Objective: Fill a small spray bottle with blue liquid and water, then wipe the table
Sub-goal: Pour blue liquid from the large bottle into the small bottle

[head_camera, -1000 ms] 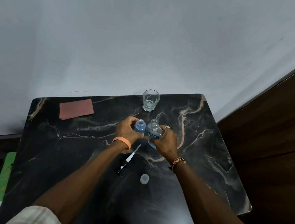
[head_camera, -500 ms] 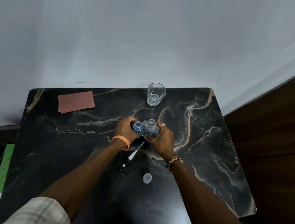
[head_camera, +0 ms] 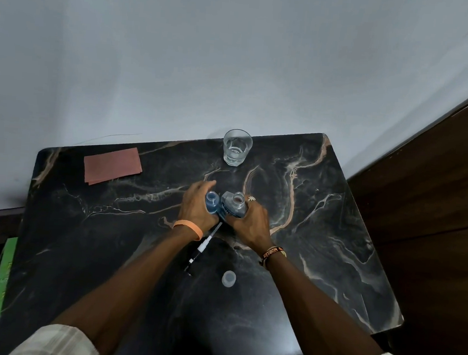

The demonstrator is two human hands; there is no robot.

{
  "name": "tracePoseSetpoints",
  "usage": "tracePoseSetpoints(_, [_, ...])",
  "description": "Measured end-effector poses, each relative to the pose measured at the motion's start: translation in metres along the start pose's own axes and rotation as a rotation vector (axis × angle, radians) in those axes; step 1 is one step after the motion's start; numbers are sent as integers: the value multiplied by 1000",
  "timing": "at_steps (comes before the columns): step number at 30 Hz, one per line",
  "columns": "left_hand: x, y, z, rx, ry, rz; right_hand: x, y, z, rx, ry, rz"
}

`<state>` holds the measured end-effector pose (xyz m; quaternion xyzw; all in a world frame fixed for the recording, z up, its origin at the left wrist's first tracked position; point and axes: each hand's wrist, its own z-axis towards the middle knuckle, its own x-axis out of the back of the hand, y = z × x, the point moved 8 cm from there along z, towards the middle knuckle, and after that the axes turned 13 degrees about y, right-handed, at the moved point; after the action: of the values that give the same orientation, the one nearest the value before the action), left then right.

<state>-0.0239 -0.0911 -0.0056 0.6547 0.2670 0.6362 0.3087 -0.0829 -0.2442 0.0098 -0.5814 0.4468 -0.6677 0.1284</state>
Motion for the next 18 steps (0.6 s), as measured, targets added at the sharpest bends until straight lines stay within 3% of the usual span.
tracePoseSetpoints(6, [23,52,-17,-335,161,46,20,6,-5,-9,66,-14])
tracePoseSetpoints(13, [-21,119,-34,-366,-56,-161,82,27,-9,-56,283,-40])
tracePoseSetpoints(18, [-72,170,-55,-448,-279,-123,134,76,-15,-208,409,-125])
